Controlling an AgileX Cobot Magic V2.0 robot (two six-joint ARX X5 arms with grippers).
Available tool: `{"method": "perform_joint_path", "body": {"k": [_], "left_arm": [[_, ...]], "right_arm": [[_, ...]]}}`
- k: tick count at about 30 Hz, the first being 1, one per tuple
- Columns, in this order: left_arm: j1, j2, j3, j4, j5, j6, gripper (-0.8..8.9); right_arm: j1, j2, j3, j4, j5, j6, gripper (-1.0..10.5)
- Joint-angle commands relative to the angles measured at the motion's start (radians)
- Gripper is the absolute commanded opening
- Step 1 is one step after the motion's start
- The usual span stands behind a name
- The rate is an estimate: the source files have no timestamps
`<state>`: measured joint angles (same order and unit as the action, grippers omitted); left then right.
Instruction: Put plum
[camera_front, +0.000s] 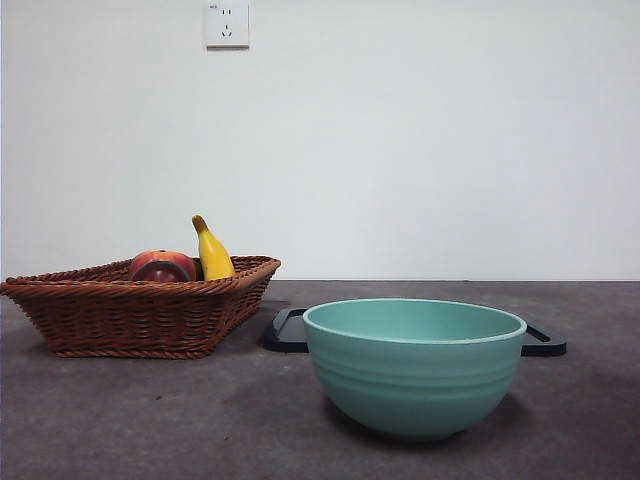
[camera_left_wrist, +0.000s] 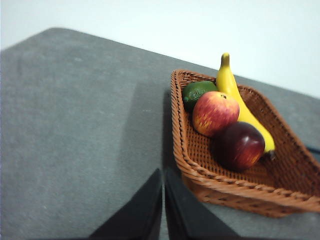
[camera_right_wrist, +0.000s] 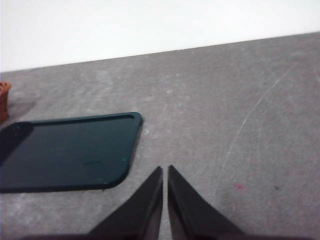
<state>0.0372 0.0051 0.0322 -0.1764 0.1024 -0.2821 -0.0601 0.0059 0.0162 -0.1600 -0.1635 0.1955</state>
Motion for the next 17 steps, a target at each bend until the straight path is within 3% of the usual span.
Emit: {"method": "perform_joint_path", "body": {"k": [1,5,17], "left_arm": [[0.002,-0.002,-0.008,-0.013,-0.001,-0.088,0.08],[0.002,-0.002,0.032,-0.02,-0.001,-0.13,0.08],[0.002,0.1,0.287,-0.169,0.004,-0.122,0.09]], "right_arm": [[-0.001,-0.002,0.007,0.001,-0.003,0.075,0.1],[-0.001,-0.002,0.045,-0.003,-0.003,0.09,0.1],[-0.001,0.052,0.282,-0.106,-0.002,0.111,0.1]]}}
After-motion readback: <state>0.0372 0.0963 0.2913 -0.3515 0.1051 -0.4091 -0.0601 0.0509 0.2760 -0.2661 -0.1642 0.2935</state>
